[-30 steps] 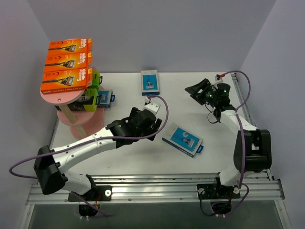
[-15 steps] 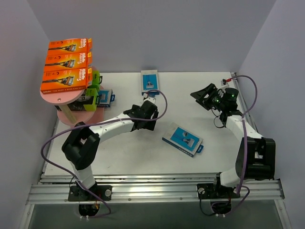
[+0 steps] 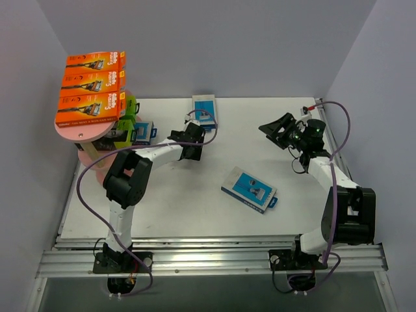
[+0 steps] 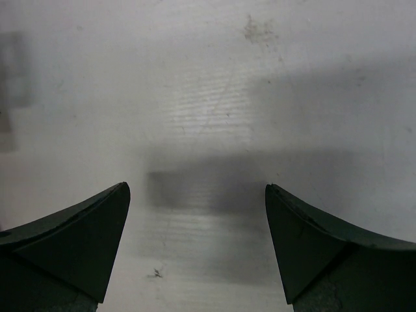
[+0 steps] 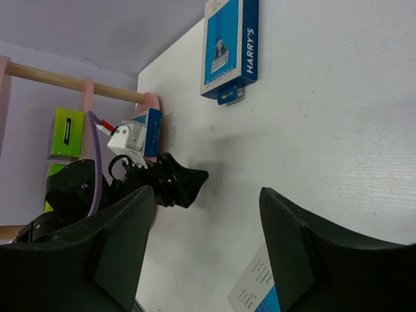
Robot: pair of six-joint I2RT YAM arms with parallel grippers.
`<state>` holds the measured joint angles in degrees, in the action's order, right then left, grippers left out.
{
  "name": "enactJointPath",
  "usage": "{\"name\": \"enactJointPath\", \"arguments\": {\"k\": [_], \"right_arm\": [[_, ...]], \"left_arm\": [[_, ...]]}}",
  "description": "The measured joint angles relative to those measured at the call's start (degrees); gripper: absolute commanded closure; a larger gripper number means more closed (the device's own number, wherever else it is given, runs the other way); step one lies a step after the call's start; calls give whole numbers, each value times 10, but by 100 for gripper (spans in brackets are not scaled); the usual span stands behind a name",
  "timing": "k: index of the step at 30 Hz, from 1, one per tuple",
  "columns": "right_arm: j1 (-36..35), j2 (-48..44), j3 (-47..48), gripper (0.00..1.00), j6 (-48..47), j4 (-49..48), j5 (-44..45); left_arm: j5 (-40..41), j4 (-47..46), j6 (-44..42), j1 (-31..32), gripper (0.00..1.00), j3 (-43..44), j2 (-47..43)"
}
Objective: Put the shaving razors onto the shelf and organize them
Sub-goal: Place the shaving razor onto shelf
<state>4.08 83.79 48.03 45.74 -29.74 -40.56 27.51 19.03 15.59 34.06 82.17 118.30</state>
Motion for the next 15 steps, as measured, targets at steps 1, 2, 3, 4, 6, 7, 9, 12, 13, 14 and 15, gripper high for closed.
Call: {"name": "enactJointPath", "arguments": {"k": [1, 2, 3, 4, 6, 7, 9, 12, 13, 14, 15], "right_arm": [[0, 0, 0, 38, 0, -3, -1], [0, 1, -1, 38, 1, -7, -4], [0, 1, -1, 38, 2, -12, -5], [0, 2, -2, 38, 3, -19, -7], [1, 4, -6, 38, 7, -34, -11], [1, 6, -8, 38, 10, -40, -13], [4, 9, -15, 38, 17, -56, -19], [11, 16, -22, 38, 27, -73, -25], [13, 18, -25, 38, 30, -78, -27], [16, 19, -28, 38, 35, -86, -30], [19, 22, -32, 38, 39, -95, -32]], "left_arm": [[1, 0, -5, -6, 6, 9, 7], [2, -1, -10, -14, 6, 18, 15], [2, -1, -14, -20, 6, 27, 21], [3, 0, -18, -25, 6, 37, 28], [7, 1, -28, -35, 6, 61, 44], [9, 1, -31, -39, 6, 71, 52], [15, 4, -40, -47, 6, 87, 63], [21, 15, -43, -56, 5, 113, 79], [21, 18, -43, -59, 5, 121, 83], [21, 24, -43, -63, 5, 130, 88], [21, 29, -42, -67, 5, 137, 92]]}}
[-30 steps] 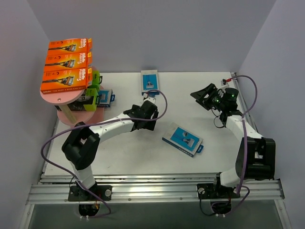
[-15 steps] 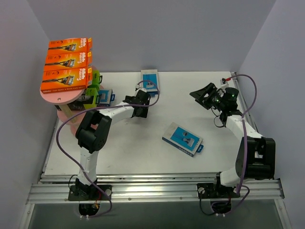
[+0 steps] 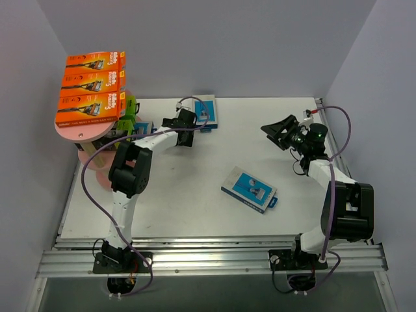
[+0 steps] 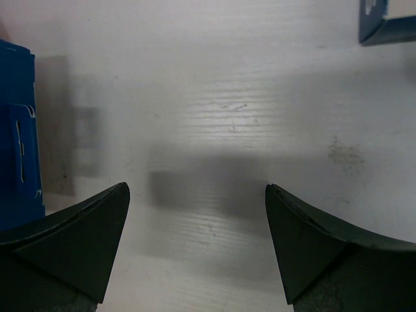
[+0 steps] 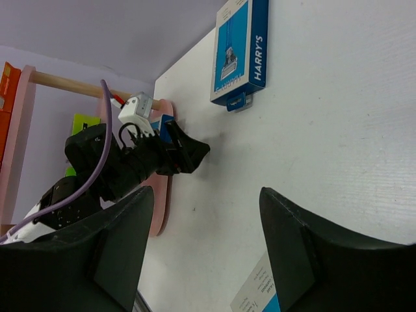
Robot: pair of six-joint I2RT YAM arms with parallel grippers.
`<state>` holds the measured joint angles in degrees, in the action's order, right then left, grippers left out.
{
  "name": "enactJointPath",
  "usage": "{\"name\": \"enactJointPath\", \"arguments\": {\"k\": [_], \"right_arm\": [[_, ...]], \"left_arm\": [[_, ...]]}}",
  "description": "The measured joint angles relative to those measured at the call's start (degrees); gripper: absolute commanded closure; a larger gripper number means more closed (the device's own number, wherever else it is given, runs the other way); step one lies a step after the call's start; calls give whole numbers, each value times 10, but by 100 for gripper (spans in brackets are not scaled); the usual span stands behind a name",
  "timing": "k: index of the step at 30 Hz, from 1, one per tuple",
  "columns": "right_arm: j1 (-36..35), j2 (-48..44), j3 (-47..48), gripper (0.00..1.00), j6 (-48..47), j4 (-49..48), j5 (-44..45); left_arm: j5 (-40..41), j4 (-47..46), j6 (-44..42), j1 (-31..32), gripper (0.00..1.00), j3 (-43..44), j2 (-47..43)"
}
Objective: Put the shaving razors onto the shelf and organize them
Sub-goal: Place the shaving razor onto shelf
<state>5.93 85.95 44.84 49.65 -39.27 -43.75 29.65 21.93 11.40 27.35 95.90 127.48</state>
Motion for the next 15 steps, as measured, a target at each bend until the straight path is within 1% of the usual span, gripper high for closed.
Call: {"name": "enactJointPath", "arguments": {"k": [6, 13, 15], "right_arm": [[6, 6, -13, 39, 24, -38, -11], [13, 7, -13, 39, 33, -54, -17], [14, 7, -13, 39, 33, -55, -18]], "left_arm": [[13, 36, 4, -13, 5, 61, 35], [22, 77, 12, -19, 5, 117, 64], [24, 85, 14, -20, 3, 130, 71]]}}
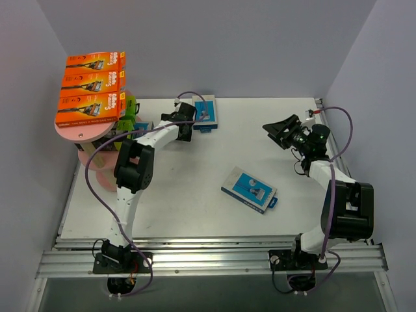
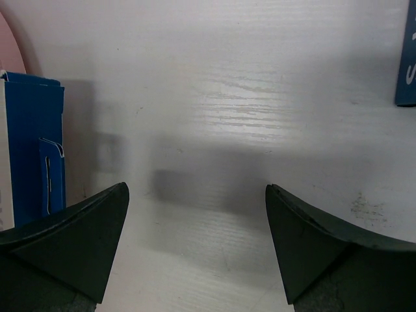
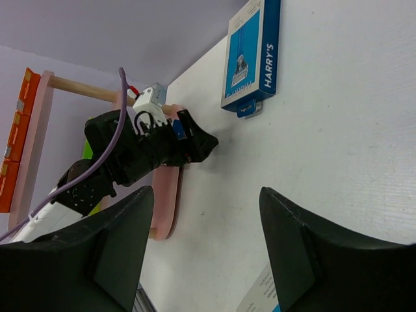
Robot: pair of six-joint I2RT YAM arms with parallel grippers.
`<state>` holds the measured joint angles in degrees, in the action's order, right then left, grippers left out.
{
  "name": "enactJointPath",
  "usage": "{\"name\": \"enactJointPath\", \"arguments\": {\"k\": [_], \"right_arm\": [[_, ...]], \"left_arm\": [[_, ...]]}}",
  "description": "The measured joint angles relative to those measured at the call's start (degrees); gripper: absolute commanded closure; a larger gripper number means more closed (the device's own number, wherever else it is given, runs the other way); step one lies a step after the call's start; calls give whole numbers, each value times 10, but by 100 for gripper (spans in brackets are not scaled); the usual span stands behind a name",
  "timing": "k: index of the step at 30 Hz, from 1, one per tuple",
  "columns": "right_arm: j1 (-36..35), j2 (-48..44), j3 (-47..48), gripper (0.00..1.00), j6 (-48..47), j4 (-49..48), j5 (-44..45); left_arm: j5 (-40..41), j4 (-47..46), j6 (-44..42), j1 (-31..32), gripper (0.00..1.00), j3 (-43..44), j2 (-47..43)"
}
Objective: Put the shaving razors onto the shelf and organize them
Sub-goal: Place the shaving razor onto shelf
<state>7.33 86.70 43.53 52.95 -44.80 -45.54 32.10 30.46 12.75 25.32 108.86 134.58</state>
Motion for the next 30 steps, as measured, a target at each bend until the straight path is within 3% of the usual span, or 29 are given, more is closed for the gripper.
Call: {"name": "enactJointPath", "arguments": {"k": [9, 10, 30], "right_arm": [[6, 0, -6, 39, 2, -1, -4], [6, 0, -6, 39, 2, -1, -4], [6, 0, -9, 39, 6, -5, -9]], "left_arm": [[1, 34, 2, -5, 0, 35, 16], [0, 36, 2, -5, 5, 35, 16], [-9, 60, 1, -16, 4, 45, 16]]}}
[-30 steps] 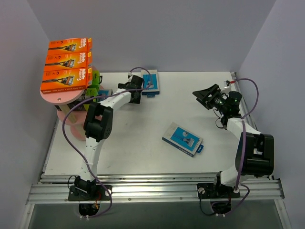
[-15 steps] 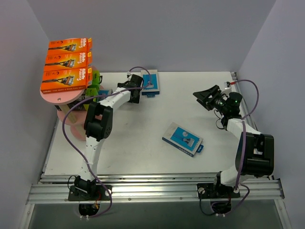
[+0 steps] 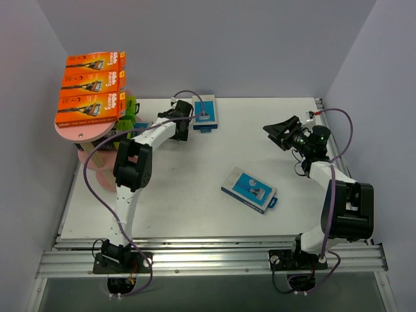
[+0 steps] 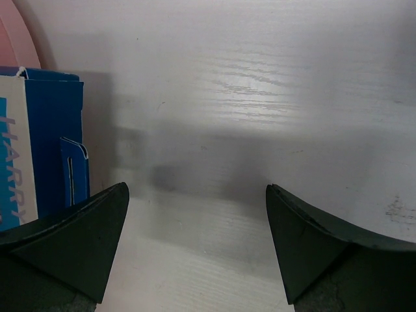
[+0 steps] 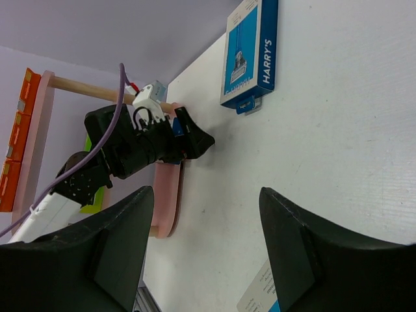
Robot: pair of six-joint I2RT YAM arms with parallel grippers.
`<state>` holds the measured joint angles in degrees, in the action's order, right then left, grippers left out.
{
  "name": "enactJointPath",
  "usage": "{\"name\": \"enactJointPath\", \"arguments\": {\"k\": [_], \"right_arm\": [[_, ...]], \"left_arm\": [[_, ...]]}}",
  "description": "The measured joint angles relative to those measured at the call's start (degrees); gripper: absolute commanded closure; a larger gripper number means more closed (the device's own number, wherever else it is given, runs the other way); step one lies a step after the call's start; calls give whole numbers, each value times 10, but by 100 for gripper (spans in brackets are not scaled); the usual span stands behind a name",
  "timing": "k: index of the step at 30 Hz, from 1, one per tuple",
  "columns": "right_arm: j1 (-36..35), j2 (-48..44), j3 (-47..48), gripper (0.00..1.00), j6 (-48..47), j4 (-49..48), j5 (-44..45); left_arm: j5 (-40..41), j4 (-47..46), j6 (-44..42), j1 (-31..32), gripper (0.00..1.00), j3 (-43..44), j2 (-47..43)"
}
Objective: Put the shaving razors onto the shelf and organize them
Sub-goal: Place the shaving razor onto shelf
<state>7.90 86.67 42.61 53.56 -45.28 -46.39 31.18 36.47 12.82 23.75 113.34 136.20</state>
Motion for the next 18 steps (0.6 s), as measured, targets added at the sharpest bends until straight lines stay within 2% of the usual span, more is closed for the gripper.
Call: {"name": "enactJointPath", "arguments": {"k": [18], "right_arm": [[1, 0, 0, 39, 0, 0, -2]], "left_arm": [[-14, 61, -13, -10, 4, 59, 27]]}}
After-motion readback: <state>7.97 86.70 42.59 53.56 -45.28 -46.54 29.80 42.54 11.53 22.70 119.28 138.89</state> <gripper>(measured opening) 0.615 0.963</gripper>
